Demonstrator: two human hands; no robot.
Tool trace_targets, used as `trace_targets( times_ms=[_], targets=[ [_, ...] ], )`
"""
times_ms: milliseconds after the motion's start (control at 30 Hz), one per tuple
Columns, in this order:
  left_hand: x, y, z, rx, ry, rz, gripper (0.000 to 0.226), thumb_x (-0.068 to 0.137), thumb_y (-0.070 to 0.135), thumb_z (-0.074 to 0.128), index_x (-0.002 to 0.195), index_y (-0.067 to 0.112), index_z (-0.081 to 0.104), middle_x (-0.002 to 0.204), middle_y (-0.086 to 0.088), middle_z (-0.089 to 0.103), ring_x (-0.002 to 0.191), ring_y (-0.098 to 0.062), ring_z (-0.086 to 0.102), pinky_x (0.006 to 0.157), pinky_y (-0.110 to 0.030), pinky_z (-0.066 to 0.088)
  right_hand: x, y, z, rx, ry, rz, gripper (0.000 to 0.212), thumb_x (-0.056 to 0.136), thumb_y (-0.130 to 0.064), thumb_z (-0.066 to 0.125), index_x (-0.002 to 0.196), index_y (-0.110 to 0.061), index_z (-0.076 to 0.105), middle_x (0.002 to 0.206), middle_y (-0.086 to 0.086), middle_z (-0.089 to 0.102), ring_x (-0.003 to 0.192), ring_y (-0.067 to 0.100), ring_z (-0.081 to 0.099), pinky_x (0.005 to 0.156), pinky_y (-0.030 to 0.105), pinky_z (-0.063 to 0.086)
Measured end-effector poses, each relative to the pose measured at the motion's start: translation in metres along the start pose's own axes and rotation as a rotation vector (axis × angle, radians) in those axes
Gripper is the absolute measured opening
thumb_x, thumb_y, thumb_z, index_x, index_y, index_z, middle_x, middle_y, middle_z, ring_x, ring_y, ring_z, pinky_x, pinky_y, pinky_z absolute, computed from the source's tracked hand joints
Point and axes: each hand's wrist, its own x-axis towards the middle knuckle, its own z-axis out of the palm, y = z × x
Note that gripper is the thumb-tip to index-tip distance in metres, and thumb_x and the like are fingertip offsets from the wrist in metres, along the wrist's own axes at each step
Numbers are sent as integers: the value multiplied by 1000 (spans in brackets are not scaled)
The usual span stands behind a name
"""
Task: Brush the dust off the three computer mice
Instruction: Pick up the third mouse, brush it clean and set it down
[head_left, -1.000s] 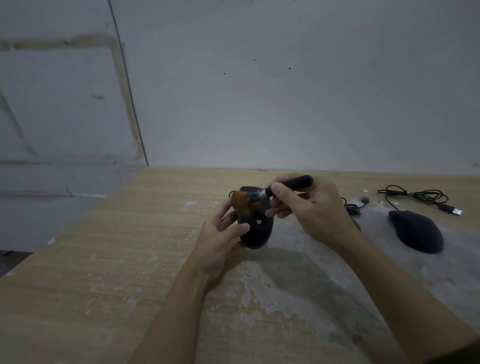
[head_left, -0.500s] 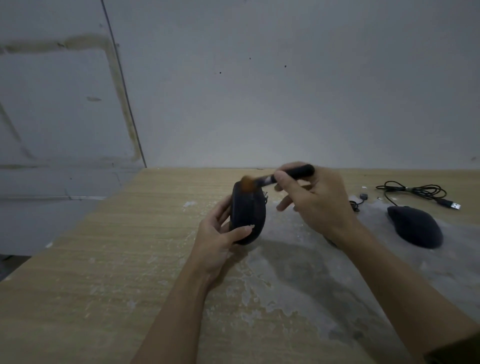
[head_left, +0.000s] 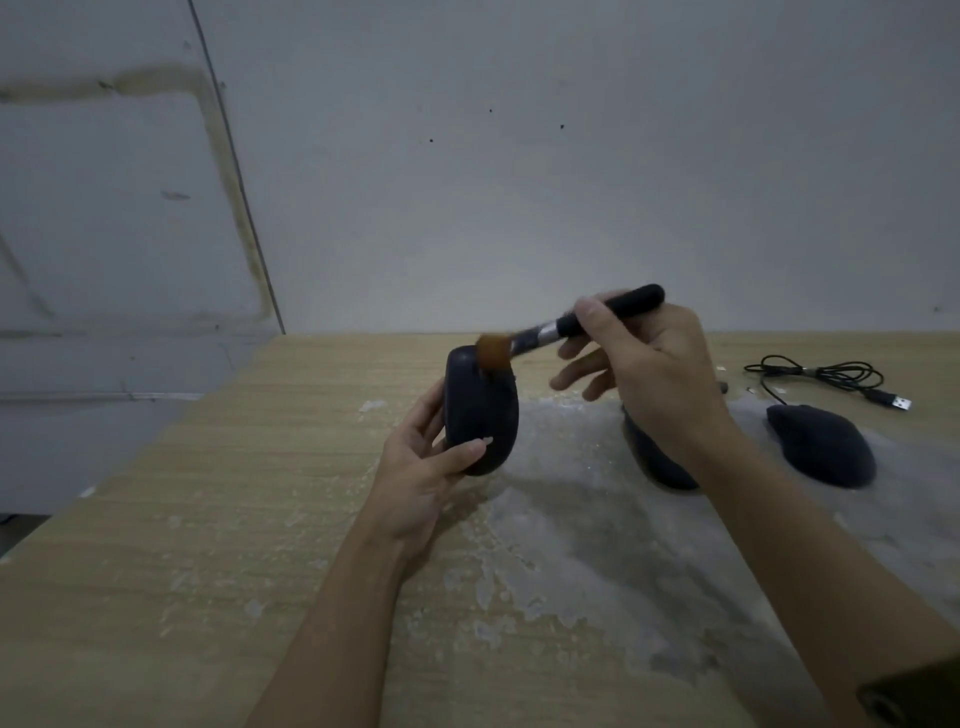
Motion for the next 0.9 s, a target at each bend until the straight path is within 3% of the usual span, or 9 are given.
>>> trace_targets(
  times_ms=[100,167,267,400,600,733,833,900],
  targets=[
    [0,-1,-1,-5,-13,-12,79,63,-11,68,133,18,46,129,-5,59,111,-22,62,80,-33,57,2,4,-1,-177,81,-15,24,91,-22,53,71,-16,63,63,5,66,48,15,67,42,21,49],
    [0,0,-2,-6,-27,-20,77,62,-8,65,132,20,48,129,-5,59,113,-22,61,80,-33,56,2,4,-3,-157,131,-23,21,91,-24,53,73,-19,62,65,2,66,50,12,67,44,21,51],
    [-1,0,0,-30,-67,-37,74,63,-6,65,130,20,49,129,-7,59,114,-25,60,82,-34,56,2,4,-4,36,16,55,18,92,-22,51,80,-16,63,71,8,67,58,21,70,46,26,51],
    [-2,-1,1,-62,-119,-74,78,57,8,81,129,18,52,122,-7,65,108,-25,63,77,-32,56,6,4,-10,5,7,76,22,90,-17,54,72,-11,65,60,8,64,52,27,68,41,23,47],
    [-2,-6,6,-200,-65,-116,63,68,10,71,128,8,53,114,-10,67,100,-23,65,73,-29,57,8,0,-19,73,0,61,26,88,-8,54,65,-3,65,47,3,60,39,23,60,37,20,43],
    [-1,-3,6,-296,-75,-85,71,52,24,87,117,7,63,110,-11,69,98,-21,67,72,-28,57,5,-1,-16,150,-81,33,23,87,-6,54,68,-1,65,45,4,60,39,25,60,37,21,43],
    [-2,-2,6,-369,-74,-63,62,49,24,88,106,10,70,106,-11,71,95,-20,69,71,-28,57,2,-2,-14,195,-231,10,20,83,-10,55,71,3,65,48,7,61,41,26,61,38,23,44],
    [-2,-1,5,-408,-70,-62,58,47,23,89,101,10,73,103,-11,72,92,-20,70,70,-29,57,1,-1,-12,206,-241,-14,18,84,-10,56,73,1,66,51,7,64,45,26,64,41,23,48]
  ],
)
